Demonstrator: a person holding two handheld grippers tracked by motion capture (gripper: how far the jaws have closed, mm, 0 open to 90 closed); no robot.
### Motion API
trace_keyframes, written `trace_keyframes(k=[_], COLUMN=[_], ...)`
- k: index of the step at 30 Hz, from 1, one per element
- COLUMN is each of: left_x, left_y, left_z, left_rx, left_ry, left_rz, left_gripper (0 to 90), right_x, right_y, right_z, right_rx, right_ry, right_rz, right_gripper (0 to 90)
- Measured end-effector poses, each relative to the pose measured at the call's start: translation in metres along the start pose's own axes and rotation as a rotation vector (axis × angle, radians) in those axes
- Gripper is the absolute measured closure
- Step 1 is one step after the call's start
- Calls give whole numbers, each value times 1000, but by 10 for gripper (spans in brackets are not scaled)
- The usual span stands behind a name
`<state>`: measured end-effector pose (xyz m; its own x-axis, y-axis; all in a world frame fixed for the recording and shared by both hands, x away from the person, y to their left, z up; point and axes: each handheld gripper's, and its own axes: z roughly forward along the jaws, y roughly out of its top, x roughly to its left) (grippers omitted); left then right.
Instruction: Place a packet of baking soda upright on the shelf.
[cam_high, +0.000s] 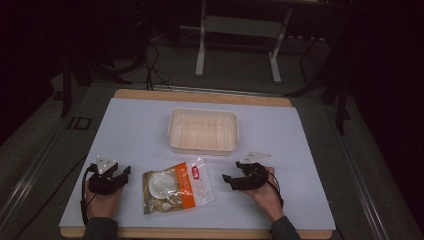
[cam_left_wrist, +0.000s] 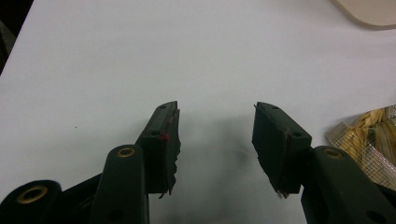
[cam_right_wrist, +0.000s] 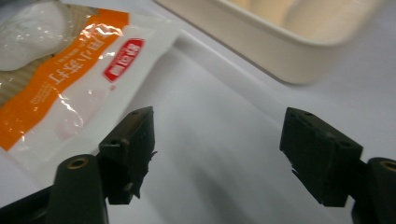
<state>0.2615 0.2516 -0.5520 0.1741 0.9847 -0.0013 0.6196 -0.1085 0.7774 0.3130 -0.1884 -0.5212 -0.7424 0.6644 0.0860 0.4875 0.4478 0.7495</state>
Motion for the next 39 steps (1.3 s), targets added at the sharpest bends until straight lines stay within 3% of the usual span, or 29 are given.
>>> trace_keyframes(k=[23, 39], left_x=[0, -1], left_y=[0, 0], left_z=[0, 0], left_rx=[2, -2], left_ry=[2, 0], left_rz=[3, 3], left_gripper=[500, 498], right_x=[30, 46], right_y=[18, 20], right_z=[53, 69], right_rx=[52, 59], right_ry=[123, 151], right_rz=[-47, -76], right_gripper=[212, 188])
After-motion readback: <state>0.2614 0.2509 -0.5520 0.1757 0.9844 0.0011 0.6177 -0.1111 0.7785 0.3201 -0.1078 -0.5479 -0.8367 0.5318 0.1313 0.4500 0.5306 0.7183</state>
